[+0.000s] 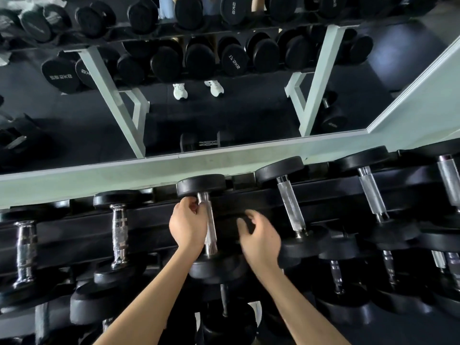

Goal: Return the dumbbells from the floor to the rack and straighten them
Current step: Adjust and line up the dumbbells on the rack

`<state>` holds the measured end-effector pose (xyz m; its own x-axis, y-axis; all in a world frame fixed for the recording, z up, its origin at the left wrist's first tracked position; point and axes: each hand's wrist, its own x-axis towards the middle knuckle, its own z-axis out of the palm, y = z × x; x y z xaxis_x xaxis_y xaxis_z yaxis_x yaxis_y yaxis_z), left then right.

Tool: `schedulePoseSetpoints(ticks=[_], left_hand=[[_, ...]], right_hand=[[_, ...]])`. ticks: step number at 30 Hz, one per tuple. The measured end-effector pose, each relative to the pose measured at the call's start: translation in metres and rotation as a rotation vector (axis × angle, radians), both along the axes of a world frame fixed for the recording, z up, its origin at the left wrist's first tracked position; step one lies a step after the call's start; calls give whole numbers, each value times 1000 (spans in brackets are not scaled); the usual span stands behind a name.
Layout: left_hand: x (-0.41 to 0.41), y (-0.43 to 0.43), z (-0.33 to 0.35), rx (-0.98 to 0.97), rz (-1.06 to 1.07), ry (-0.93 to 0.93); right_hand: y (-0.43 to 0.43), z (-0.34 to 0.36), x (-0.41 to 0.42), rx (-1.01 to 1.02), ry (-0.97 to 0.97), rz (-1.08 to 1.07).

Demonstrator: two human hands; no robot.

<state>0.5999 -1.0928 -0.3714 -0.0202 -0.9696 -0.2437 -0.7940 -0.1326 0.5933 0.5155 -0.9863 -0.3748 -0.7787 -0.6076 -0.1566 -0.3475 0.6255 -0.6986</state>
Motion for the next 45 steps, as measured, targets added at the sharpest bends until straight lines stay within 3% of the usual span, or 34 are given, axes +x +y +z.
schedulePoseSetpoints(ticks=[2,3,6,9,12,18,25,36,45], left_hand=[[-14,15,9,-58,-33,58],[-25,22,10,-25,-78,110],[-67,40,2,162,-228,241],[-114,53,-5,346,-292,321],[-153,61,-10,482,-269,363],[-180,62,-25,425,-131,371],[-189,67,-27,396,-288,233],[-182,74,-20,387,-271,231],[-150,98,-4,316,-187,223]], right_hand=[[21,4,-42,-59,255,-124],[28,4,-65,3,279,-145],[40,-9,-123,377,57,23],[43,-21,-144,474,-185,254],[43,-28,-147,474,-176,291],[44,-33,-141,458,-105,254],[55,-42,-140,443,-235,167],[58,-40,-135,383,-230,135],[110,-32,-123,192,-196,141]])
